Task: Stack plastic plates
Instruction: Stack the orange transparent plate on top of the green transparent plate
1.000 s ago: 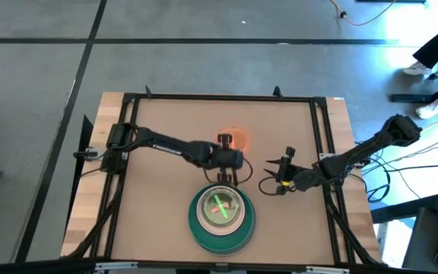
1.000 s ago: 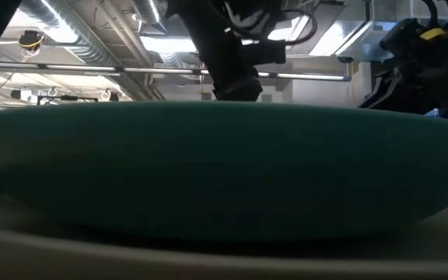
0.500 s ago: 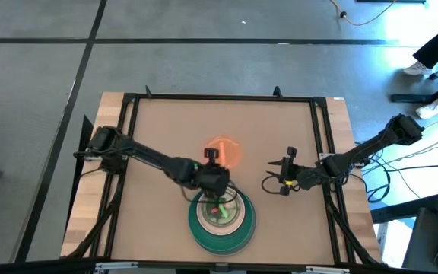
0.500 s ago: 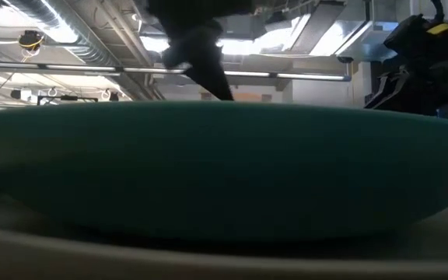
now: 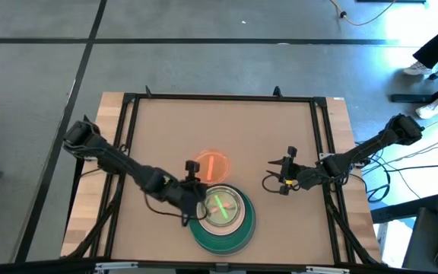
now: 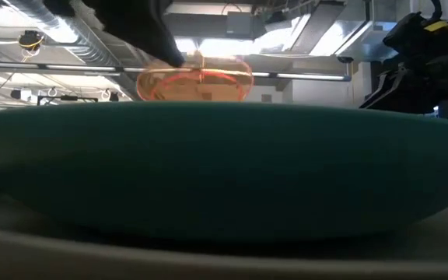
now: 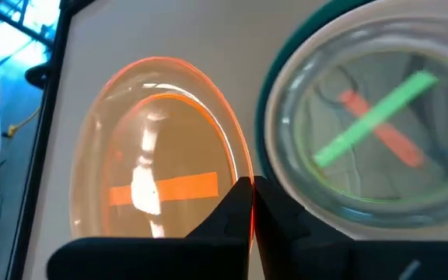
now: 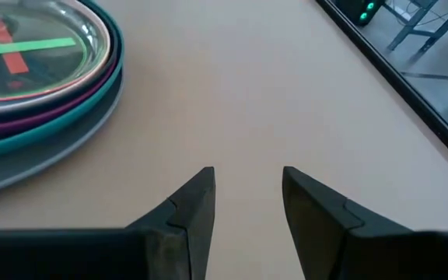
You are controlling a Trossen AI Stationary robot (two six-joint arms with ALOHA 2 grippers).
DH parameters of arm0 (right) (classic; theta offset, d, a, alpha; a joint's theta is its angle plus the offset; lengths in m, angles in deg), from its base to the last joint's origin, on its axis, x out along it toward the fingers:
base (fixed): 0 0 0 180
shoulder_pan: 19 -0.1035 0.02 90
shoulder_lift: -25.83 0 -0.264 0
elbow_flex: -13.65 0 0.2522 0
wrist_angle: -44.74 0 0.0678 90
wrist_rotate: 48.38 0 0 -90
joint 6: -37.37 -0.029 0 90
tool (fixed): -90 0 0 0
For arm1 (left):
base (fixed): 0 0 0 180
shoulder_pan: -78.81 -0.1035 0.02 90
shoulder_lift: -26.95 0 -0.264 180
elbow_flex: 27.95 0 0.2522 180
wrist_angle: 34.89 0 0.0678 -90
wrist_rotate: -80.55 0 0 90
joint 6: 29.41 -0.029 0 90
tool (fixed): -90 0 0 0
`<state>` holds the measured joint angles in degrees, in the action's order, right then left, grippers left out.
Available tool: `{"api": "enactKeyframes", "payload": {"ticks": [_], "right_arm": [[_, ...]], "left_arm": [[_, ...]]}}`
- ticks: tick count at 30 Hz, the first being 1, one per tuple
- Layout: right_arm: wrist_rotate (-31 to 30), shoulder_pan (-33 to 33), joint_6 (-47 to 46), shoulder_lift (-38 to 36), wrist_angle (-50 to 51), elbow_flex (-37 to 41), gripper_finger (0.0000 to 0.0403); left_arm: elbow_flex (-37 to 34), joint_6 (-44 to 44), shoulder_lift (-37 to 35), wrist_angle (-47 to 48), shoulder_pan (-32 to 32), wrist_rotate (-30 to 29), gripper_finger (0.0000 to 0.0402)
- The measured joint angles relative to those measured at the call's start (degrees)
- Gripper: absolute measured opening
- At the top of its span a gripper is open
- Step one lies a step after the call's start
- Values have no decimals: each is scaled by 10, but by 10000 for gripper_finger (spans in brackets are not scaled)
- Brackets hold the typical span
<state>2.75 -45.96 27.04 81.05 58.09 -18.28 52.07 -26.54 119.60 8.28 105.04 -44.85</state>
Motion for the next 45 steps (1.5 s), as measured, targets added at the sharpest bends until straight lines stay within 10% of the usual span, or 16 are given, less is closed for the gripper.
{"api": "enactKeyframes", "payload": {"ticks": [22, 45], "right_arm": [[10, 0, -56, 0, 5, 0, 145], [51, 0, -111, 69, -1, 0, 145]], "left_arm": [[-11, -31, 23, -196, 94, 169, 4], [-11, 9, 125, -223, 70, 185, 64]]}}
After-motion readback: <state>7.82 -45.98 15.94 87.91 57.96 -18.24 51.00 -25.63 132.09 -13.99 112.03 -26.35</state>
